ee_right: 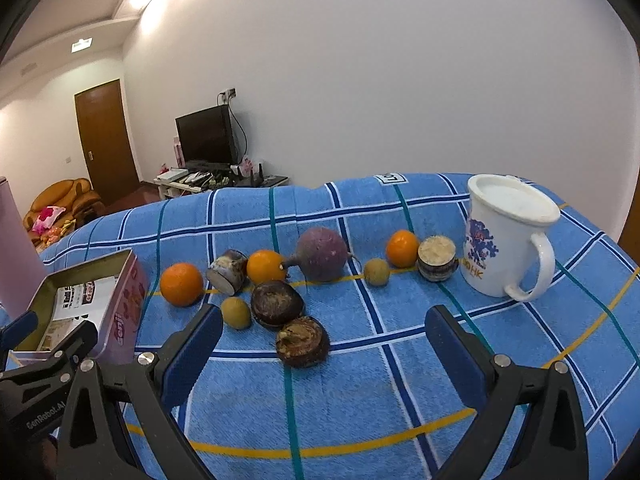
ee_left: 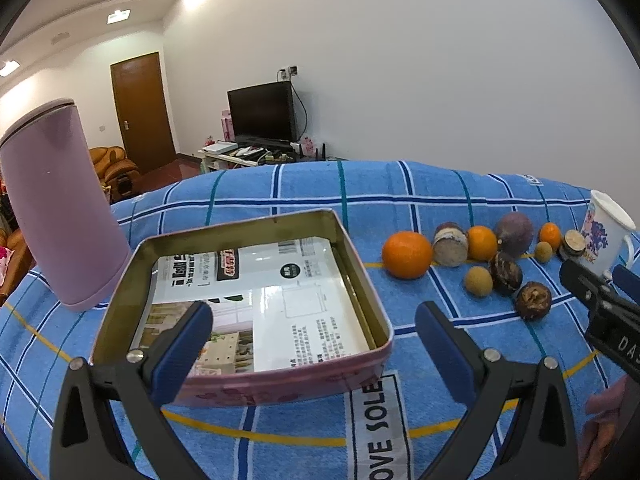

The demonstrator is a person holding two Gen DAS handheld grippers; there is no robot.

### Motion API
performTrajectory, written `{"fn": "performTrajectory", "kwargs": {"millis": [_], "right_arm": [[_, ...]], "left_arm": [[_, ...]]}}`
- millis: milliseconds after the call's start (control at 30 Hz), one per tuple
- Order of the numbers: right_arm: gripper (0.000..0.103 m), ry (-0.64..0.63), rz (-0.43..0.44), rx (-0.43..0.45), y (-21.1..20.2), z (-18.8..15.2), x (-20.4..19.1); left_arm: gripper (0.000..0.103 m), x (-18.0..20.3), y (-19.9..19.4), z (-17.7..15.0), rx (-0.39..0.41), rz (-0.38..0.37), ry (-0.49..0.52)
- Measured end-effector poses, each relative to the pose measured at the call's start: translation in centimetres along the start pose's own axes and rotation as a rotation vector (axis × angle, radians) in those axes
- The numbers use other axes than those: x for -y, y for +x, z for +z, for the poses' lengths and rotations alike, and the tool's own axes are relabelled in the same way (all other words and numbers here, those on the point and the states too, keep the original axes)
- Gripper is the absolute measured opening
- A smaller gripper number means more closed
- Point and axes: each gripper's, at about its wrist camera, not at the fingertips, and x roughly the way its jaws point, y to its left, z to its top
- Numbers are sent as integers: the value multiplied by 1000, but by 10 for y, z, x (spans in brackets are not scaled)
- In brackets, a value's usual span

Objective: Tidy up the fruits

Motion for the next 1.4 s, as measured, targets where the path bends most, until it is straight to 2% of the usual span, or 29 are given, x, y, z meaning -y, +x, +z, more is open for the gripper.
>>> {"fn": "performTrajectory", "kwargs": {"millis": [133,167,233,267,367,467,533,600,700,733,767,833,933,1000,1100,1167,1233,1300,1400], "right_arm": [[98,47,21,-38,3,3,20],[94,58,19,-49,5,3,26],[78,89,20,-86,10,3,37],[76,111,34,-116,15,2,43],[74,121,85,-175,27,-2,42],[72,56,137,-193,32,-2,25],[72,-4,128,-201,37,-2,9],[71,-27,119,-222,45,-2,3],[49,-25,137,-294,62,-4,2],[44,-20,148,-301,64,-5,3],[41,-19,155,-295,64,-5,3],[41,-33,157,-297,64,-5,1],[40,-60,142,-295,60,-8,-2],[40,-31,141,-287,53,-9,2],[40,58,148,-235,37,-2,24],[40,96,98,-172,24,3,39],[40,124,5,-104,10,9,52],[40,158,-42,-71,3,13,65],[41,214,-89,-54,1,18,83]], "left_arm": [[103,-1,0,1,-13,-26,-7],[103,-1,0,1,-16,-29,-5],[103,0,0,1,-24,-32,3],[103,1,0,1,-27,-32,7],[103,2,-1,1,-38,-52,15],[102,2,0,1,-38,-43,11],[95,1,1,1,-42,-33,12],[94,0,2,2,-47,-45,10],[94,6,-1,2,-24,-55,39],[94,7,-2,2,-16,-56,50],[95,10,-5,2,0,-57,65],[97,16,-8,2,20,-70,83],[99,26,-7,1,2,-105,89],[99,37,-6,3,-29,-111,107],[99,57,-12,11,-28,-133,128],[99,70,-12,18,-31,-154,139],[99,87,-6,26,-56,-172,151],[96,107,6,32,-85,-202,167],[84,132,27,36,-149,-245,175]]}}
